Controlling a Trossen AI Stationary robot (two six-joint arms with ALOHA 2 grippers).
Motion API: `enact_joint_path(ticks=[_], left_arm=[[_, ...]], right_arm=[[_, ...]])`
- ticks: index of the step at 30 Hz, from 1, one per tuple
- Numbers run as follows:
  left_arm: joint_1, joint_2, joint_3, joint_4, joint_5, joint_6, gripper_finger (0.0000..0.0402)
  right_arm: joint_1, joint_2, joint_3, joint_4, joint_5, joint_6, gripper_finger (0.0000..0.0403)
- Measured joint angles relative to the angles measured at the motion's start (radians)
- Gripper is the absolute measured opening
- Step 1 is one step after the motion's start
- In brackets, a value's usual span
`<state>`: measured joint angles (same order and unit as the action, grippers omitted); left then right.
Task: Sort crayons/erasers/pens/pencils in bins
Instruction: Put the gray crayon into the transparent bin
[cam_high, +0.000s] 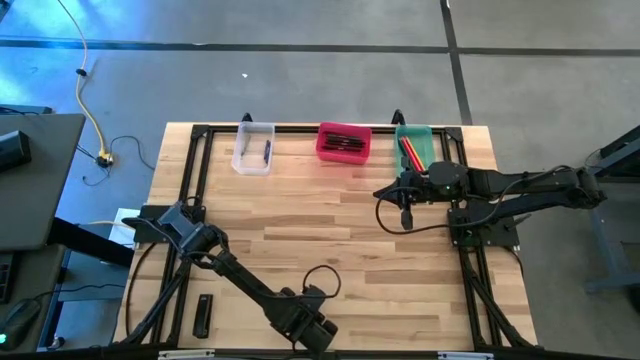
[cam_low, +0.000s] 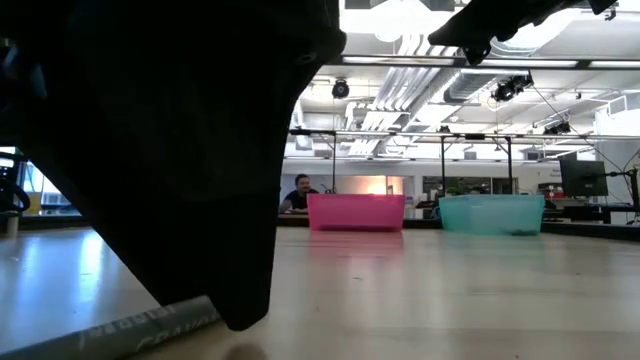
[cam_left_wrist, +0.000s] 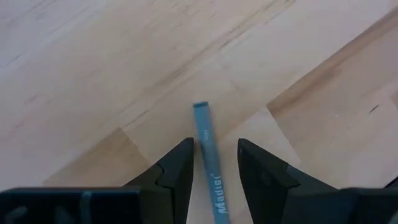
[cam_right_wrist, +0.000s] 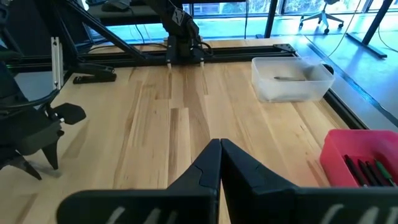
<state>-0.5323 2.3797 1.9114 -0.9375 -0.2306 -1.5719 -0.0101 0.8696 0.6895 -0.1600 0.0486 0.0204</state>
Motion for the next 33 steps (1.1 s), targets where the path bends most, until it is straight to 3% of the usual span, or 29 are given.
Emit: enact_joint_path(ticks=[4,13,33], left_arm=[[-0.004,0.003,0.000,-0.011,0.002,-0.038,0.0095],[-0.004,0.005,-0.001,-0.034,0.018,-0.055,0.0008],[-0.002,-0.071,-0.007,-0.045,-0.008,-0.040,0.0002]], right_arm=[[0.000,0.000,0.000,0.000,0.000,0.000,0.0000],[0.000,0.000,0.000,0.000,0.000,-0.002,0.0000],[0.000,0.000,0.000,0.007,0.000,-0.002,0.0000]])
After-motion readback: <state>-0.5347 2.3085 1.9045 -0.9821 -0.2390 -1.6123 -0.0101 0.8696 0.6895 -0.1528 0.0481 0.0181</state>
